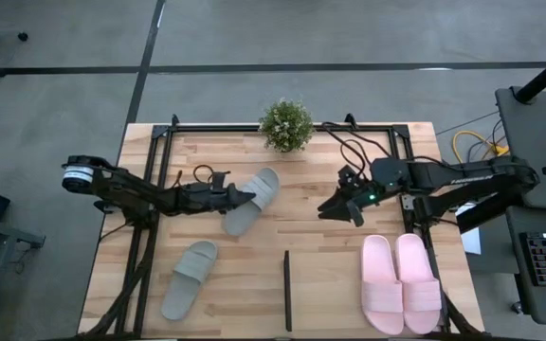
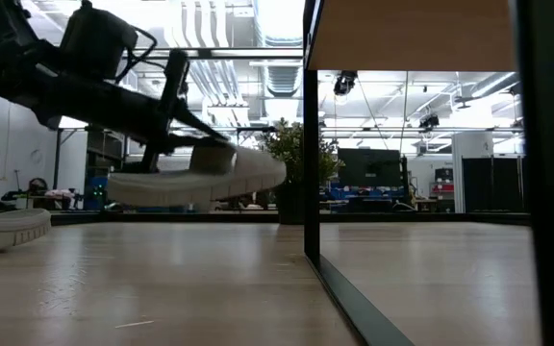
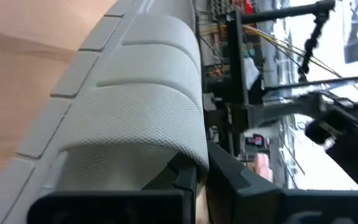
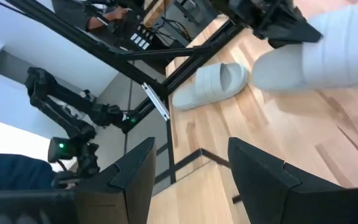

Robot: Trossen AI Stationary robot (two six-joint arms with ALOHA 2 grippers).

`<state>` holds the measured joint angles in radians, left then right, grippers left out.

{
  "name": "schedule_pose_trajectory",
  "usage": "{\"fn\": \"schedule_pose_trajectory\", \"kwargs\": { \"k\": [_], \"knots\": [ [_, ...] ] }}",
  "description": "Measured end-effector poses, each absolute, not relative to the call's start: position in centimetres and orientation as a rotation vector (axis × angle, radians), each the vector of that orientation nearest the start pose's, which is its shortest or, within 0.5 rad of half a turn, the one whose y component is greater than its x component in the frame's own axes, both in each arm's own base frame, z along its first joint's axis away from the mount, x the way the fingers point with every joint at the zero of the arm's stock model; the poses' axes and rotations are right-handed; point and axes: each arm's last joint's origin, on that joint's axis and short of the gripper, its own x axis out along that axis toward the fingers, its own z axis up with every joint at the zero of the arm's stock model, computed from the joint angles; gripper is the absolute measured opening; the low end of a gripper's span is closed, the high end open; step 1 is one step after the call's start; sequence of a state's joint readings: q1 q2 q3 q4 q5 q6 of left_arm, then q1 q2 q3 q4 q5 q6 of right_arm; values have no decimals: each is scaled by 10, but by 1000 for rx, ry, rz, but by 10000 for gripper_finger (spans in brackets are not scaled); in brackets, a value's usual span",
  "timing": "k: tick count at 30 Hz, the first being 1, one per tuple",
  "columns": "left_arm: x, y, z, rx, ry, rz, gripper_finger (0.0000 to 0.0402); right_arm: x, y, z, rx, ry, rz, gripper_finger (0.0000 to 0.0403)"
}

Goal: Pick and place slides into the shelf
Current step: Put the top gray slide on the shelf

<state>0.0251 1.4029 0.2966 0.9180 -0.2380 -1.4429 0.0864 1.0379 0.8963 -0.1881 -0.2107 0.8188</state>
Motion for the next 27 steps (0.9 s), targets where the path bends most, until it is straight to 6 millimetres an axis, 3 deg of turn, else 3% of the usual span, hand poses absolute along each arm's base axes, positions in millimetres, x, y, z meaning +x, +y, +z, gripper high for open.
{"fn": "schedule_pose_trajectory", "kwargs": {
  "k": [8,18,23,27],
  "knots": [
    [230,9,178,-1375,-10,147,0,205,24,328,841,491,124,192],
    [262,1,239,-1296,84,-236,0,203,23,326,870,522,123,192],
    [277,-2,261,-1243,236,-332,0,203,19,326,879,513,106,192],
    [282,-2,277,-1222,239,-368,0,203,17,326,916,526,113,192]
  ]
}}
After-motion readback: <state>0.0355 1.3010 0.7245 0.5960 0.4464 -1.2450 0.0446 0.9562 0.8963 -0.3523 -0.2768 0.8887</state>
